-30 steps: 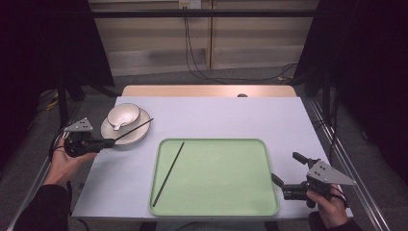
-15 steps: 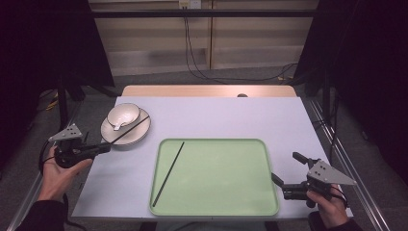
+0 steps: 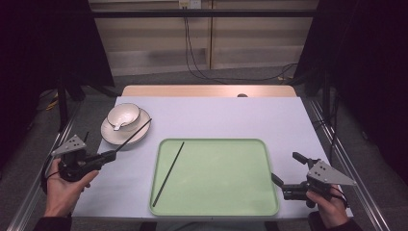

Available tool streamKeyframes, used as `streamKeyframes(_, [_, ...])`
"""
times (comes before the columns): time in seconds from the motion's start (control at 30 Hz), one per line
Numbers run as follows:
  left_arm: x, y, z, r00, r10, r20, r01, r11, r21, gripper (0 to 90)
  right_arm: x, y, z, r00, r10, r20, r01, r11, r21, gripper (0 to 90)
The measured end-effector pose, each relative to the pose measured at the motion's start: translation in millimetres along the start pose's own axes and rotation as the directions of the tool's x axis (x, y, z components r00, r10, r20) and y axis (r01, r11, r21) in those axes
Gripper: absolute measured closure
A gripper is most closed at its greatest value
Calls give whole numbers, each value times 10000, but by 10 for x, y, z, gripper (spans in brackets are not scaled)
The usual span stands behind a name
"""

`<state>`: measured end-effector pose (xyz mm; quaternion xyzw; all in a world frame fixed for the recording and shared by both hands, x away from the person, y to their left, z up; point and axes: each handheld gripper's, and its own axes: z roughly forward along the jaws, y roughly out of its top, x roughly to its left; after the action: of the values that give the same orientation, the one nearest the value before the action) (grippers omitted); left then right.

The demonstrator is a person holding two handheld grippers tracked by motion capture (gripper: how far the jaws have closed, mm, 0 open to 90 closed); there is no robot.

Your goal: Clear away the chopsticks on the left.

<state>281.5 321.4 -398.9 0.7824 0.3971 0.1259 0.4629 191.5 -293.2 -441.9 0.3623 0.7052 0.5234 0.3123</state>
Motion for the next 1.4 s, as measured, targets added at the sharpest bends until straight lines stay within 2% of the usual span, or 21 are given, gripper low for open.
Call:
streamKeyframes(0.1, [-143, -13, 22, 9997, -230, 2, 230, 9994, 241, 856, 1, 0, 1, 10000, -5, 14, 5, 10000, 14, 0])
streamKeyframes(0.13, [-183, -20, 24, 9994, -271, -219, 276, 9994, 209, 855, 2, 0, 1, 10000, -9, 11, 9, 10000, 18, 0])
streamKeyframes(0.17, [-227, -26, 33, 9972, -520, -533, 528, 9985, 143, 856, 2, 0, 2, 10000, -11, -8, 11, 10000, 16, 0])
streamKeyframes(0.23, [-284, -36, 41, 9950, -768, -642, 786, 9966, 261, 856, 3, -1, 2, 10000, -23, -45, 23, 10000, 18, 0])
streamKeyframes(0.27, [-317, -47, 48, 9938, -946, -583, 959, 9952, 192, 856, 4, -1, 3, 10000, -16, -40, 16, 10000, 22, 0])
streamKeyframes(0.4, [-498, -83, 89, 9919, -1184, -456, 1196, 9926, 233, 856, 4, -1, 4, 10000, -17, -49, 17, 10000, 24, 0])
streamKeyframes(0.43, [-552, -90, 103, 9923, -1088, -588, 1104, 9936, 251, 856, 5, -1, 4, 10000, 1, -27, -1, 10000, 18, 0])
streamKeyframes(0.57, [-728, -134, 198, 9883, -1285, -821, 1314, 9908, 312, 855, 5, -1, 0, 10000, -31, -36, 31, 10000, 18, 0])
streamKeyframes(0.6, [-750, -146, 224, 9852, -1475, -870, 1503, 9883, 272, 855, 6, -1, -1, 10000, -26, -31, 26, 10000, 13, 0])
streamKeyframes(0.63, [-754, -160, 246, 9852, -1553, -725, 1574, 9872, 247, 855, 6, -1, -2, 10000, -25, -35, 25, 10000, 13, 0])
streamKeyframes(0.7, [-775, -175, 294, 9827, -1663, -810, 1693, 9851, 316, 855, 5, -1, -1, 10000, -28, -40, 28, 10000, 15, 0])
streamKeyframes(0.73, [-773, -183, 309, 9828, -1714, -695, 1742, 9840, 369, 855, 6, -1, -2, 10000, -29, -44, 29, 10000, 14, 0])
streamKeyframes(0.8, [-811, -191, 363, 9825, -1640, -878, 1684, 9847, 454, 855, 7, -1, 0, 10000, -32, -43, 33, 10000, 11, 0])
streamKeyframes(0.83, [-835, -198, 390, 9786, -1799, -1002, 1840, 9824, 329, 855, 8, 0, 0, 10000, -25, -66, 25, 10000, 5, 1])
streamKeyframes(0.9, [-876, -193, 470, 9818, -1621, -993, 1684, 9840, 582, 855, 10, 0, 4, 10000, -27, -71, 27, 10000, 4, 1])
streamKeyframes(0.93, [-902, -194, 506, 9791, -1718, -1093, 1782, 9826, 520, 856, 12, 1, 5, 10000, -26, -82, 26, 10000, 1, 1])
streamKeyframes(0.97, [-924, -186, 554, 9812, -1671, -969, 1739, 9825, 664, 856, 13, 1, 2, 10000, -47, -62, 47, 10000, 14, 1])
streamKeyframes(1.13, [-1033, -155, 683, 9810, -1663, -997, 1753, 9805, 893, 856, 12, 1, -1, 10000, -52, -80, 53, 10000, 23, 0])
streamKeyframes(1.3, [-1141, -104, 800, 9771, -1849, -1055, 1951, 9760, 962, 856, 13, 1, 1, 10000, -45, -69, 45, 10000, 20, 0])
streamKeyframes(1.33, [-1159, -99, 833, 9771, -1905, -950, 2001, 9743, 1037, 856, 12, 1, 0, 9999, -47, -89, 47, 10000, 14, 1])
streamKeyframes(1.4, [-1212, -93, 909, 9801, -1734, -964, 1846, 9752, 1222, 856, 13, 0, -3, 9999, -65, -135, 66, 10000, 55, 0])
